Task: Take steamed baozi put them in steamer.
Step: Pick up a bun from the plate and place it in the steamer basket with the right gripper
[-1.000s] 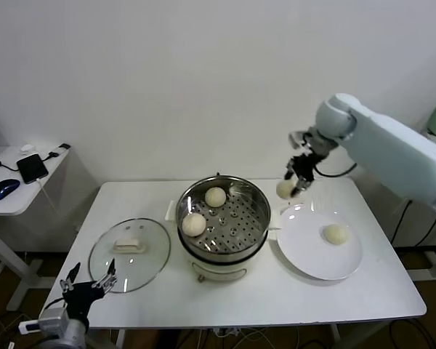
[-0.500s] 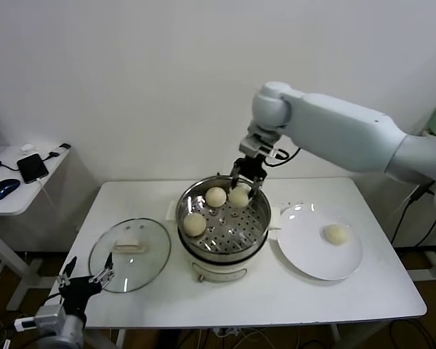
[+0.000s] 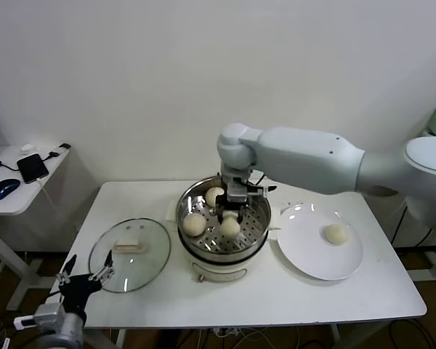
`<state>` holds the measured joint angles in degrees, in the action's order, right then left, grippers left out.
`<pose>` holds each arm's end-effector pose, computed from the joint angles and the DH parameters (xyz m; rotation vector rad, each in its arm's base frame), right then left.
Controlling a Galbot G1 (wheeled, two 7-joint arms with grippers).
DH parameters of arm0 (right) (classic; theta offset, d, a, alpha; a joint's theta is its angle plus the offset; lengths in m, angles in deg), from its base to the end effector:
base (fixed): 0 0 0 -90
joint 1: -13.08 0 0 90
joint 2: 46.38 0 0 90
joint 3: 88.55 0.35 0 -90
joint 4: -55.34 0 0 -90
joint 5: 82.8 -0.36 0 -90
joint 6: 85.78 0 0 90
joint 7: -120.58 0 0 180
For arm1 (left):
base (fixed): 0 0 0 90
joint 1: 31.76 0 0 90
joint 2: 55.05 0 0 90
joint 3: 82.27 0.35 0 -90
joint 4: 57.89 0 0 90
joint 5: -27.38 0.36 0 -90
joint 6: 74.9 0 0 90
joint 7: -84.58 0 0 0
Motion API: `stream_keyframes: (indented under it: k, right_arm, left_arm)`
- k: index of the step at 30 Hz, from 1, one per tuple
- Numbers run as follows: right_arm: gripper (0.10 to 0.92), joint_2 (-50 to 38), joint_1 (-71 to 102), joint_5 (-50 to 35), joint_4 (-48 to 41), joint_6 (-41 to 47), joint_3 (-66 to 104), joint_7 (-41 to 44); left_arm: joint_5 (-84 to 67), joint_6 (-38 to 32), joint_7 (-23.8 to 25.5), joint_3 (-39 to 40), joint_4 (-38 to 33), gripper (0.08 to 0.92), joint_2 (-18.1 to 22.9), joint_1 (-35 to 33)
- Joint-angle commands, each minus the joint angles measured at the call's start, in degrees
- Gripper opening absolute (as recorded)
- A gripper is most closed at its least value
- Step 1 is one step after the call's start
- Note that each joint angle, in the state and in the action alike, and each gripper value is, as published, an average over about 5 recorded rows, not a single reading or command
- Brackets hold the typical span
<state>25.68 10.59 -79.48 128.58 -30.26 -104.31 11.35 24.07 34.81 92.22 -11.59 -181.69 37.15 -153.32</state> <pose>0.5375 0.1758 -0.0703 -2.1941 0.0468 -2.2087 0.1603 0.0932 -0.2785 0.2620 -2.8285 -0.0279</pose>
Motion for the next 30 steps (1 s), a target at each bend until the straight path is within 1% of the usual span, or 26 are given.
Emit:
stream_keyframes:
  k: [1, 12, 17, 20, 24, 27, 30]
  right_arm:
    - [0.518, 1.99, 2.93, 4.69, 1.25, -4.01, -1.65, -2.74]
    - [0.518, 1.23, 3.81, 1.88, 3.37, 0.01, -2.12, -2.92]
    - [0.521, -0.84, 2.64, 0.85, 5.29, 4.77, -1.57, -3.09]
    - [0.563, -3.04, 1.19, -0.72, 6.83, 8.32, -0.14, -1.45]
    - [0.677, -7.43, -0.56, -2.7, 8.43, 15.35, 3.98, 0.92]
    - [0.759, -11.78, -0.92, -3.6, 9.16, 22.99, 8.61, 4.29]
    - [0.81, -16.61, -0.63, -6.19, 9.32, 29.06, 12.42, 6.3]
  left_arm:
    - [-0.14, 0.11, 0.04, 0.05, -0.06, 0.823, 0.86, 0.11]
    - [-0.13, 0.1, 0.01, 0.11, 0.1, 0.823, 1.16, 0.4]
    - [-0.07, 0.15, 0.03, 0.15, 0.09, 0.823, 1.2, 0.43]
    - [0.03, 0.18, 0.05, 0.29, 0.07, 0.823, 1.24, 0.43]
    - [0.19, 0.22, 0.11, 0.55, -0.07, 0.823, 1.35, 0.4]
    - [0.24, 0.26, 0.14, 0.6, -0.05, 0.823, 1.37, 0.37]
    - [0.09, 0.39, 0.26, 0.55, -0.16, 0.823, 1.33, 0.31]
